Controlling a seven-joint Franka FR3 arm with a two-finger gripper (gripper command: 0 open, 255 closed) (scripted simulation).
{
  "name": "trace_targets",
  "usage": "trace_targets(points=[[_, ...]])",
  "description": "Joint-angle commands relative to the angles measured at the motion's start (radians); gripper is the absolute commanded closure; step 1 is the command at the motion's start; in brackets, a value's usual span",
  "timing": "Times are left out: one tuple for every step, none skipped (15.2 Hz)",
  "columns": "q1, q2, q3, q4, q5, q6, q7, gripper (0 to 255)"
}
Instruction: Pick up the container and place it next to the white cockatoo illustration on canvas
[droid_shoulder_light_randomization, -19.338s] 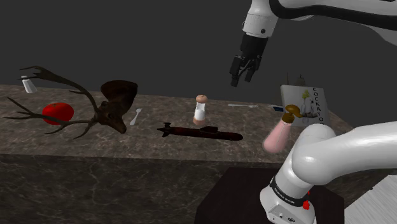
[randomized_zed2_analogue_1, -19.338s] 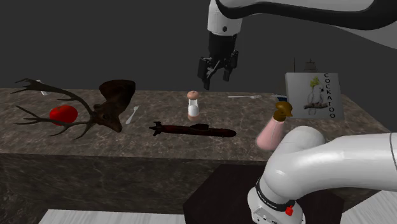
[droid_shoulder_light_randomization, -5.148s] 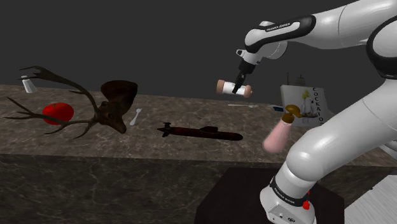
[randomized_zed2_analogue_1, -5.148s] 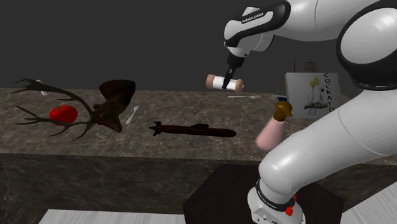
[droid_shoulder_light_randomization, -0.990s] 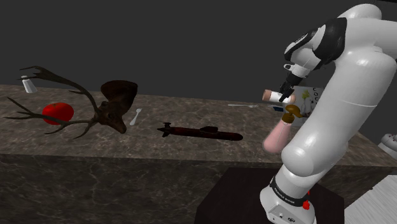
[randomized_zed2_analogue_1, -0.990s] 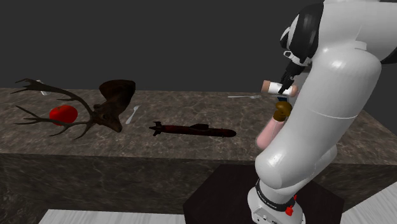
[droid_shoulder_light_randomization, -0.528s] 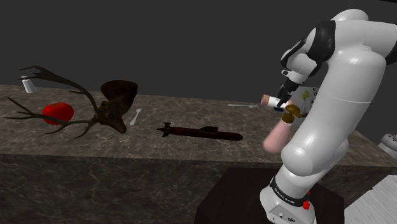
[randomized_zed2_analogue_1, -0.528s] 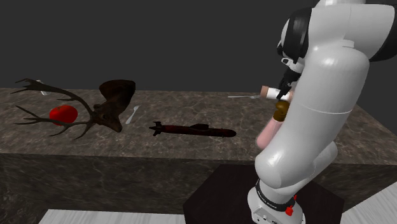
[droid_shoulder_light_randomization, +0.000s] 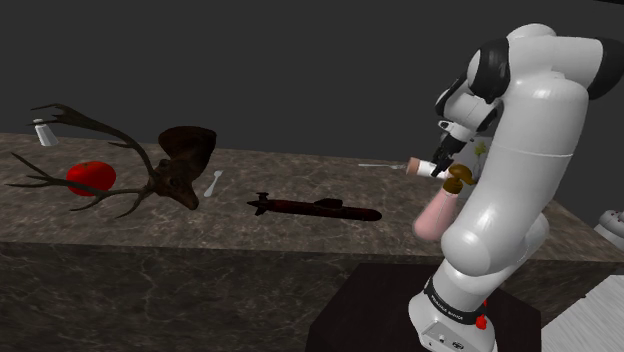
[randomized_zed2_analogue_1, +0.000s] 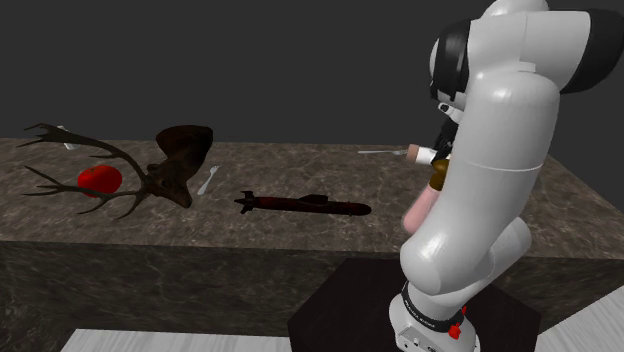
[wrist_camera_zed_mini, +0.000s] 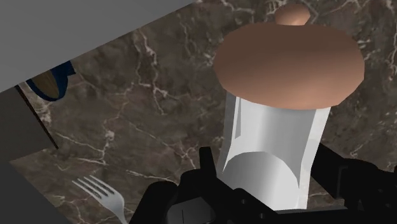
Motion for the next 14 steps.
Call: trace_targets(points=[[-0.009, 0.026, 0.009, -0.005, 0.028, 0.018, -0.023, 255], [-0.013, 0.037, 0.014, -0.008, 0.04, 0.026, -0.033, 255], [-0.018, 0.048, 0.019, -0.011, 0.053, 0.034, -0.043, 255], [-0.022, 0.06, 0.025, -0.013, 0.066, 0.042, -0.053, 255], [-0.027, 0.071, 0.03, -0.016, 0.078, 0.05, -0.063, 255], [-0.032, 0.082, 0.036, -0.018, 0.091, 0.058, -0.073, 255], [-0.037, 0.094, 0.042, -0.019, 0.104, 0.065, -0.083, 255], [-0.042, 0.106, 0.048, -0.021, 0.117, 0.073, -0.093, 255], [-0.047, 0.119, 0.055, -0.022, 0.131, 0.081, -0.104, 255], [-0.048, 0.119, 0.055, -0.022, 0.131, 0.081, -0.104, 255], [-0.048, 0.119, 0.056, -0.023, 0.131, 0.081, -0.104, 255], [-0.048, 0.119, 0.056, -0.022, 0.131, 0.081, -0.104, 255], [-0.048, 0.119, 0.056, -0.022, 0.131, 0.081, -0.104, 255], [-0.048, 0.119, 0.056, -0.022, 0.131, 0.081, -0.104, 255]])
